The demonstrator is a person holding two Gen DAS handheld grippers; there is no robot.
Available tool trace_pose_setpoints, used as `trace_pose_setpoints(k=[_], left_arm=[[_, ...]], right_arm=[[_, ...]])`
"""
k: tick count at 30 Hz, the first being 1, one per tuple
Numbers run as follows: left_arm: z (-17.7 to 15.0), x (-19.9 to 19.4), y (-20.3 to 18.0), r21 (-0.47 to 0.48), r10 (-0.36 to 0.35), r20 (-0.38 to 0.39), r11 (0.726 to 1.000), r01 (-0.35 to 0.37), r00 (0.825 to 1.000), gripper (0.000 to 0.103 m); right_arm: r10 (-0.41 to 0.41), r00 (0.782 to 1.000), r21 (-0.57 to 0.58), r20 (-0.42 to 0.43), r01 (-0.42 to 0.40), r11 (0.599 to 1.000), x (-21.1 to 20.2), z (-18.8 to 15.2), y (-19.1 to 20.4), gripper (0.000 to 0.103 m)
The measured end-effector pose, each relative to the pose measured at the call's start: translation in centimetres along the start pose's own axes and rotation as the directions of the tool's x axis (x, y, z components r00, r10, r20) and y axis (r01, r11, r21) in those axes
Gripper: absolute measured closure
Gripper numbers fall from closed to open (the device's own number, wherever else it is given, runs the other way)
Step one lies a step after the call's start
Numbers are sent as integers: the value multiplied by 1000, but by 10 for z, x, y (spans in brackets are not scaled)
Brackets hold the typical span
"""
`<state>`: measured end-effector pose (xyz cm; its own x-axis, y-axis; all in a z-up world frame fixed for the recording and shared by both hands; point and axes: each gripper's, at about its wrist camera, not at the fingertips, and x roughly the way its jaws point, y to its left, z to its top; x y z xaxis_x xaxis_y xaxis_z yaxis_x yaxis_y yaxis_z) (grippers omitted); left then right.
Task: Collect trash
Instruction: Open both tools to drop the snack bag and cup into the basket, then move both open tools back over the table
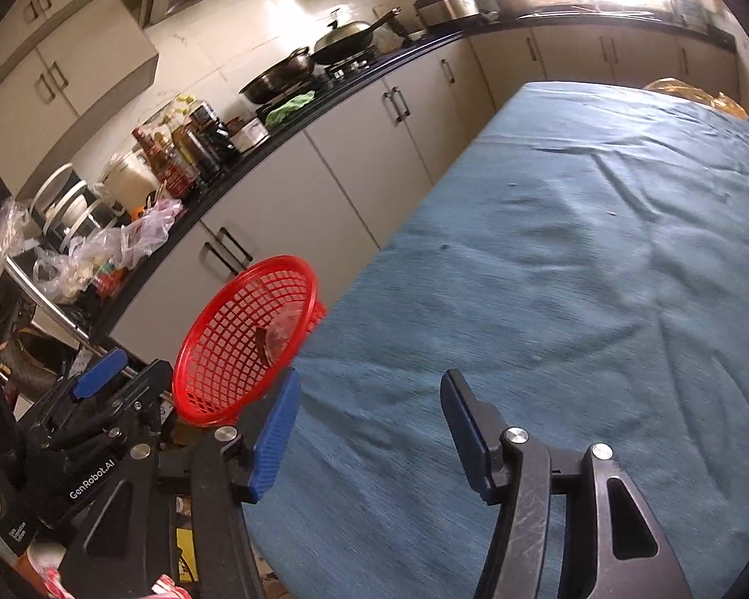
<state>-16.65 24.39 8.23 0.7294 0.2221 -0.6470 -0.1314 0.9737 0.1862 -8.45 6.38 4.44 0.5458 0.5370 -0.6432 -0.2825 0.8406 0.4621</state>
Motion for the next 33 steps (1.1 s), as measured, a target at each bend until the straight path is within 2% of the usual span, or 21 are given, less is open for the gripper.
trace_pose_setpoints(k=[11,16,24,27,30,33], left_arm=[[5,-11,-53,75,-35,-6,997,36,999,31],[8,-12,-86,111,-117,-34,987,120,993,29],[8,-12,-155,179,-251,-96,948,265,963,29],[7,-11,-174,200,-284,-113,932,302,952,29],[7,-7,-195,217,-322,-136,913,345,937,29],[5,2,-212,224,-343,-160,901,373,926,29]], right_arm=[[-27,998,101,48,22,995,-41,-13,-59,39],[-50,996,146,71,39,989,-64,-20,-89,38],[-148,981,230,122,117,966,-118,-30,-148,37],[-223,961,279,162,173,945,-151,-29,-181,35],[-315,929,338,195,238,910,-180,-24,-214,35],[-402,887,408,227,289,866,-207,-14,-249,35]])
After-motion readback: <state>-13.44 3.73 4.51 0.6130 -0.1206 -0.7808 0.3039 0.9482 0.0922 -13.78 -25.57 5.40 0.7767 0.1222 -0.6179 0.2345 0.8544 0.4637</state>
